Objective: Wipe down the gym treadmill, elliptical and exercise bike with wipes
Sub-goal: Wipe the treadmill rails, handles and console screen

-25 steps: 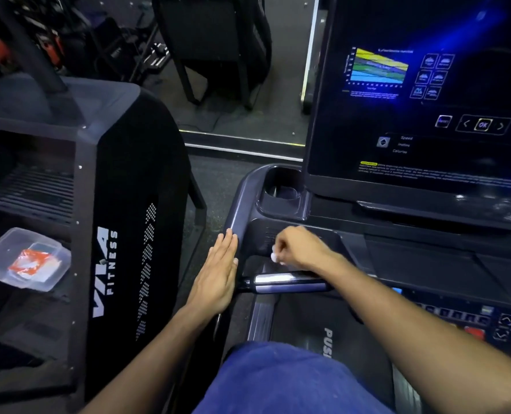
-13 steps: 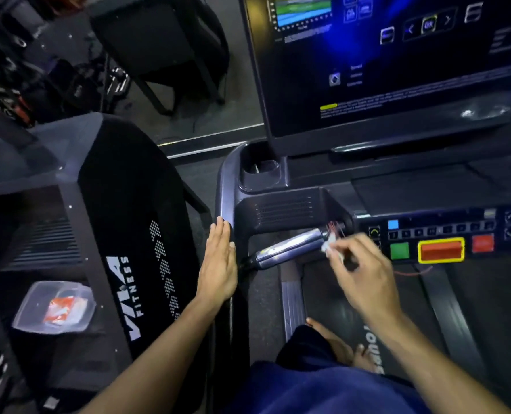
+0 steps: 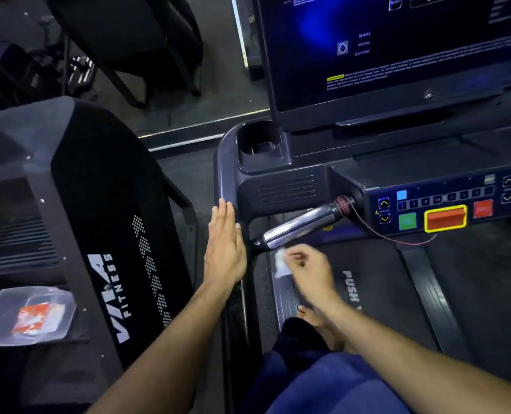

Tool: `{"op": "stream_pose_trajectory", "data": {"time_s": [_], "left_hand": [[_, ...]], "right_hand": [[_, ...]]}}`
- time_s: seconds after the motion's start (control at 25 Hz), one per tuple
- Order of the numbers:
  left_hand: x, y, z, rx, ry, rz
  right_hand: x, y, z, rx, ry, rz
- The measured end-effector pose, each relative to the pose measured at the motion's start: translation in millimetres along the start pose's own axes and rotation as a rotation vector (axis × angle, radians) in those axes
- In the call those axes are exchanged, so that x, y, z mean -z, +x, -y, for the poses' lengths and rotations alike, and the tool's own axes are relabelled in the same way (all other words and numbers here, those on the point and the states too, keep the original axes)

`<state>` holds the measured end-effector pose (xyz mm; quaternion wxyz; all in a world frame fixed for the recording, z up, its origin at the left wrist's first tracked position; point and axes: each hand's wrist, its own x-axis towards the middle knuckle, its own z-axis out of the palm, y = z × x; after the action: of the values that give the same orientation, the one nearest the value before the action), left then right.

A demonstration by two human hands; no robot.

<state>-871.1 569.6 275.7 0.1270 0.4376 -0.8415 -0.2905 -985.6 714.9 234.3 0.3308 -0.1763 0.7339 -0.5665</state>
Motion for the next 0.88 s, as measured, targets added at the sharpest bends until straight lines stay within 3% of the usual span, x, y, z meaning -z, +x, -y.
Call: {"op": "stream_pose_trajectory", "data": {"time_s": [0.08,0.16,0.36,0.44,0.64,0.88], "left_hand": [[0,0,0,0.01,-0.007,-0.003],[1,0,-1,0.015,-0.012,-0.003],[3,0,-4,0.034,0.014,0.016],[4,1,-5,0.039,0.032,0.023],[5,-2,-10,0.04,0.04,0.023],[3,-1,-12,0.039,0.083,0.022]], "right_hand": [[31,14,0,-0.338,0.489,-0.156],[50,28,12,-0.447,0.878,-0.223],[37,43,42,-0.462,1.098,-0.13],[17,42,42,-0.513,1.194,0.0],[-25,17,29,-0.654,1.007,0.198],[9,-6,33,-0.55,0.755,0.097]]}}
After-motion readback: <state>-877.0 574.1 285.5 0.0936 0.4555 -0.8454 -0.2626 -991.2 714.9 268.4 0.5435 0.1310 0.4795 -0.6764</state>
